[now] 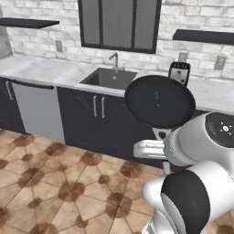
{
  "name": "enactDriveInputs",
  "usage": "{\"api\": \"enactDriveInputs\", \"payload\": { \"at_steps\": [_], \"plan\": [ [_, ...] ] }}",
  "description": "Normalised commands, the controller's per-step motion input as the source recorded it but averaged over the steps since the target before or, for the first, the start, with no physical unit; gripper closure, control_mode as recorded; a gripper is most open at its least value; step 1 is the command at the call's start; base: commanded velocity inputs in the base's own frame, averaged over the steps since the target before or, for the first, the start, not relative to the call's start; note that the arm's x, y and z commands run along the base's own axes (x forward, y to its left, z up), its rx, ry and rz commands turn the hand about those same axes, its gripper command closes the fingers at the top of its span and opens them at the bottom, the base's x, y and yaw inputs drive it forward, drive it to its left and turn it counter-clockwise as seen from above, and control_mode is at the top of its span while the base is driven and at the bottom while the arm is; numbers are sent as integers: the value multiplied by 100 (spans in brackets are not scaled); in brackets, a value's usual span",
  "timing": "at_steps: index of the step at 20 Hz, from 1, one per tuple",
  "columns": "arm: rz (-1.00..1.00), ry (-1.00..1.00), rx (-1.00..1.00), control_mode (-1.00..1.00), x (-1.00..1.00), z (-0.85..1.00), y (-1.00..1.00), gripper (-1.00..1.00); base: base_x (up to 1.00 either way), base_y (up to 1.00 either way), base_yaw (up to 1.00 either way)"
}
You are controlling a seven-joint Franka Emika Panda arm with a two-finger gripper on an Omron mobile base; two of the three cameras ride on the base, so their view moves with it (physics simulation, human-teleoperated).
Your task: Move the pot and pan from the stove into the sink.
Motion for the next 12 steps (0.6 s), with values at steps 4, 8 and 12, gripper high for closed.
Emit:
{"api": "enactDriveInputs", "payload": {
  "at_steps": [4, 8, 12],
  "plan": [
    [0, 0, 0, 100, 0, 0, 0, 100, 2, -4, -37],
    [0, 0, 0, 100, 0, 0, 0, 100, 0, -7, -35],
    [0, 0, 0, 100, 0, 0, 0, 100, 0, -10, -34]
  ]
}}
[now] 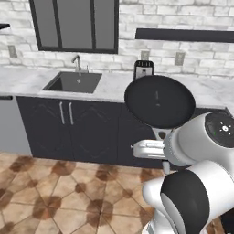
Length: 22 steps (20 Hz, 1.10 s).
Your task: Move the pot and pan from the stove into the sink.
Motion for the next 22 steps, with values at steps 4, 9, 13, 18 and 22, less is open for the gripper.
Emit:
{"api": "enactDriveInputs", "payload": {
  "at_steps": [4, 9, 13, 18, 22],
  "plan": [
    [0, 0, 0, 100, 0, 0, 0, 100, 0, -18, -31],
    [0, 0, 0, 100, 0, 0, 0, 100, -2, -18, -29],
    [0, 0, 0, 100, 0, 0, 0, 100, -5, -25, -19],
    [0, 0, 0, 100, 0, 0, 0, 100, 0, 4, 0],
    [0, 0, 0, 100, 0, 0, 0, 100, 0, 76, 0]
  ]
}}
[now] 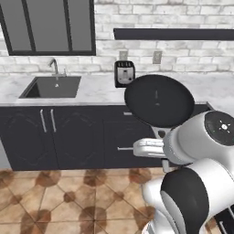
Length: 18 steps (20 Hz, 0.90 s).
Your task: Move the pot and pan from the stove into the sink.
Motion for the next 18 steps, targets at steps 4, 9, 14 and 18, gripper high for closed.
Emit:
{"api": "enactDriveInputs", "payload": {
  "at_steps": [4, 9, 14, 18],
  "plan": [
    [0, 0, 0, 100, 0, 0, 0, 100, 0, 99, -2],
    [0, 0, 0, 100, 0, 0, 0, 100, 0, 99, -2],
    [0, 0, 0, 100, 0, 0, 0, 100, 0, 96, -3],
    [0, 0, 0, 100, 0, 0, 0, 100, 0, 81, -7]
  ]
}}
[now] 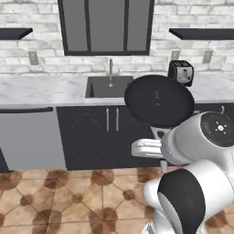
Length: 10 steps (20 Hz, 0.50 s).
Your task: Move the pot and pan from the stove into the sink.
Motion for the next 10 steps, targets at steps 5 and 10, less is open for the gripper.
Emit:
{"api": "enactDriveInputs", "payload": {
  "at_steps": [5, 10],
  "plan": [
    [0, 0, 0, 100, 0, 0, 0, 100, 0, 79, -7],
    [0, 0, 0, 100, 0, 0, 0, 100, 0, 26, -2]
  ]
}}
